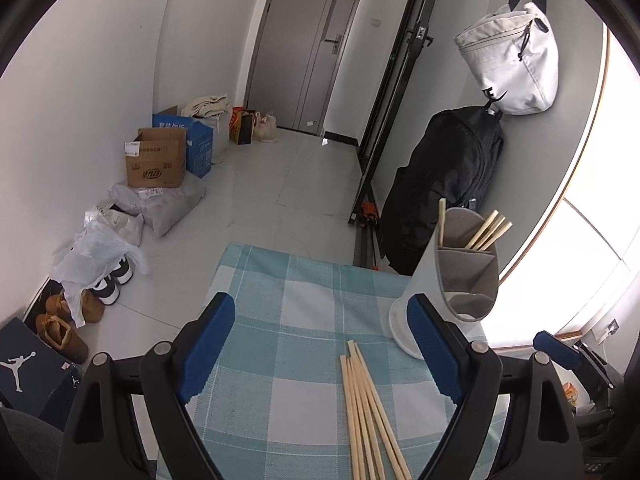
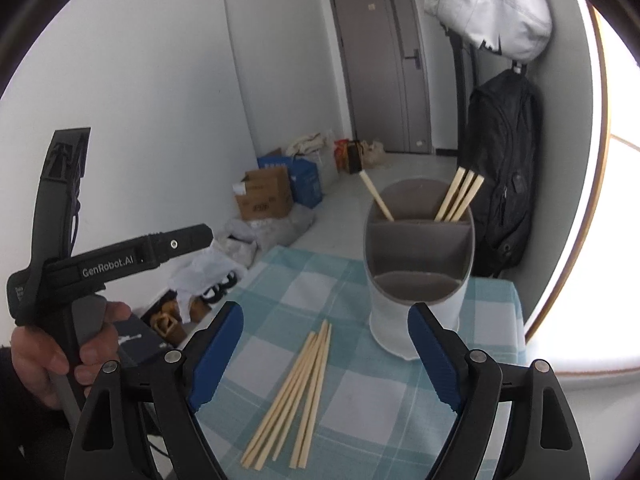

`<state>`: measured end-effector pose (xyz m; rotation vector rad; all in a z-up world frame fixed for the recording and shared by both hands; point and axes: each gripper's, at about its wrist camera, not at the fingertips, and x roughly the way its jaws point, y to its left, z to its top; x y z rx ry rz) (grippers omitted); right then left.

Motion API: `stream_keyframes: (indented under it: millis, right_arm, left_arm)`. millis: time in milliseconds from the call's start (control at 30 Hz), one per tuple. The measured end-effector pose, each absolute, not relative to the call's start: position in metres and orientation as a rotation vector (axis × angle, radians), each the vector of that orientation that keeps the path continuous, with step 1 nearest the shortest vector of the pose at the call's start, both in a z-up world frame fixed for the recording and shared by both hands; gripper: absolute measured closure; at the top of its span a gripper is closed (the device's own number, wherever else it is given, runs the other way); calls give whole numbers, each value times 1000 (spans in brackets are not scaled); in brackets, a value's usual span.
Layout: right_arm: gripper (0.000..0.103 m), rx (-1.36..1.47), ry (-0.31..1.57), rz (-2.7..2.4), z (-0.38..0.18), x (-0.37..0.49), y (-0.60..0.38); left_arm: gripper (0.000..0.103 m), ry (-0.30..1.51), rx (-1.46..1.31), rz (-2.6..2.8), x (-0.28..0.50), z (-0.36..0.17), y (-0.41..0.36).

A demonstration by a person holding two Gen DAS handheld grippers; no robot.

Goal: Organize utensils
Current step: 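Move both open tools back down to the chopstick bundle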

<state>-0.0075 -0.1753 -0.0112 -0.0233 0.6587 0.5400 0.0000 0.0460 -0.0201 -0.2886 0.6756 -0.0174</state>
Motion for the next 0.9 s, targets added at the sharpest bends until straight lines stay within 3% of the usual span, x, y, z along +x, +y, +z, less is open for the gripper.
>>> stream_keyframes:
  millis: [333,567,900]
  right_arm:
    - [19,-107,910,555,-67,50,-118]
    - [50,-164,1093,559,-112,93,-69]
    - [65,-231,1172,434,-135,117,-55]
  left_arm:
    - [18,773,-426,93,12,-57,102]
    - [18,830,-534,129,20,-74,130]
    - [18,864,-572,112,27,-77,140]
